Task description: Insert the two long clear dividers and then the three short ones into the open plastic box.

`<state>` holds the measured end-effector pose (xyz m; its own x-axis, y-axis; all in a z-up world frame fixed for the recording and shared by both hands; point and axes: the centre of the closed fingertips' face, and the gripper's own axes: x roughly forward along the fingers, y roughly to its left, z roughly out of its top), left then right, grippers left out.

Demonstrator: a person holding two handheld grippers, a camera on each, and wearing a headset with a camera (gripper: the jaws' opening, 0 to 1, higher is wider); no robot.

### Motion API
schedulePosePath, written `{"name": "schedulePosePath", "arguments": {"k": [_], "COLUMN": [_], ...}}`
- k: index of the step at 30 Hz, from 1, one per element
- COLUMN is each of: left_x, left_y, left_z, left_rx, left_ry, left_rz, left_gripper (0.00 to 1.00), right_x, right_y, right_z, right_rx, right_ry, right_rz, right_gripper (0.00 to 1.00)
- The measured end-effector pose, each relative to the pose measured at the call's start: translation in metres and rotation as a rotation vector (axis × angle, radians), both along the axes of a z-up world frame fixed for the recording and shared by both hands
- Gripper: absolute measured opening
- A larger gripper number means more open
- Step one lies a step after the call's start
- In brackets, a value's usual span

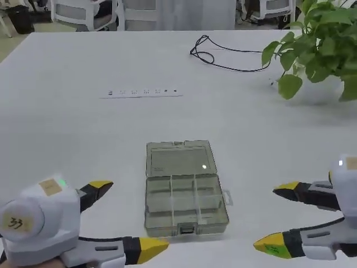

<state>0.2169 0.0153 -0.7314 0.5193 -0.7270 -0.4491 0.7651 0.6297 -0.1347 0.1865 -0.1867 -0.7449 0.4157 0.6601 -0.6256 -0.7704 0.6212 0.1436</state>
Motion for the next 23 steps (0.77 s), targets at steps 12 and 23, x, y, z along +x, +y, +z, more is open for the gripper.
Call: {"name": "schedulePosePath", "arguments": {"k": [12,23], "left_x": [-0.020,-0.022], "left_y": [-0.006,-0.012], "left_z": [-0.002,-0.005], "left_rx": [0.006,0.017], "left_ry": [-0.009,-0.055], "left_rz": [0.050,0.117], "left_gripper": [1.00,1.00], "right_x": [-0.009,-0.014], "right_y": [-0.007,0.003], "right_z": [0.005,-0.002], "right_rx": [0.062,0.080], "right_ry": [-0.103,-0.122], "right_rz": [-0.126,-0.102], "right_gripper": [1.00,1.00]}}
